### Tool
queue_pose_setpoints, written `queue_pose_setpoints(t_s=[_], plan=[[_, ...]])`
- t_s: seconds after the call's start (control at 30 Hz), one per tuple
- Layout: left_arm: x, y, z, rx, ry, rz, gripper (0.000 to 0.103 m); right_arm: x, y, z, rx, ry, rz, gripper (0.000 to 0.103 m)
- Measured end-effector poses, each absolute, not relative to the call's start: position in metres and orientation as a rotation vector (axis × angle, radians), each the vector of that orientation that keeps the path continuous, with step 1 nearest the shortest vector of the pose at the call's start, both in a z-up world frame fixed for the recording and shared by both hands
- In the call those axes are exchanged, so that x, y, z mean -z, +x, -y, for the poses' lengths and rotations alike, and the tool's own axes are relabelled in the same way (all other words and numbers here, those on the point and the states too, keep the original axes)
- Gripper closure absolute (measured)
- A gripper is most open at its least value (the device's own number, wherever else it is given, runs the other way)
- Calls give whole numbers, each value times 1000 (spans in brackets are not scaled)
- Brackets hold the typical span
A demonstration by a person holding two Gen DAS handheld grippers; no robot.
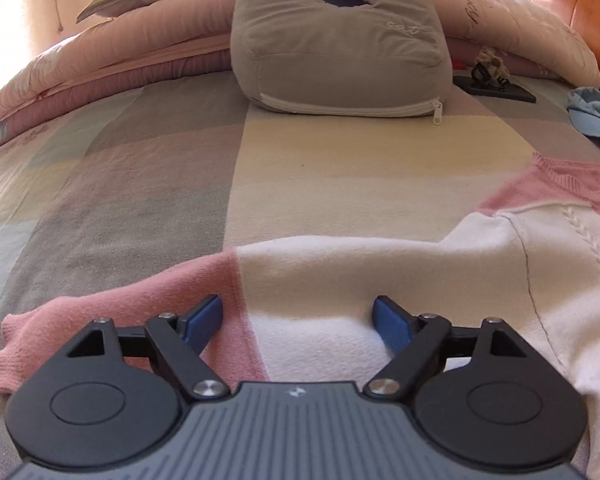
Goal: Fold clothes
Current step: 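Open the left gripper, lay the sleeve flat and lift away, then bring the open right gripper to the white sleeve beside the left gripper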
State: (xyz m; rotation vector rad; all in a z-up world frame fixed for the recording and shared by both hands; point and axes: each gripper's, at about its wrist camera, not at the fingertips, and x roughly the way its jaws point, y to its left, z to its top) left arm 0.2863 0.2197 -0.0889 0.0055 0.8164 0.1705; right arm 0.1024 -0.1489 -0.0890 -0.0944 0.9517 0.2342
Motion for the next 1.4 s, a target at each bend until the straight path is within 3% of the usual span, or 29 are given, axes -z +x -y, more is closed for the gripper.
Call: queue_pose_setpoints(t_s=[0.2,0.53,0.87,1.0,1.1,1.13,1.2,1.4], plan=[[67,242,-194,112,66,-742,24,90,105,147,-231,-104,-946,0],[97,240,-160,208,192,-837,23,92,105,146,-228,-114,-941,0],[36,206,-166,305,393,-745,21,72,103,139,-351,-284,-913,0],[12,181,-187,309,495,-720,11,48,110,139,-366,-361,-848,0],[14,173,-194,345,456,-731,10,34,126,132,-388,-342,-790,1],[20,174,-192,362,437,-739,10,31,131,125,-406,-347,-770,2],[35,177,-185,391,423,-752,10,28,142,108,-451,-369,-736,18],[68,195,-165,414,447,-728,10,36,163,47,-578,-427,-707,35]])
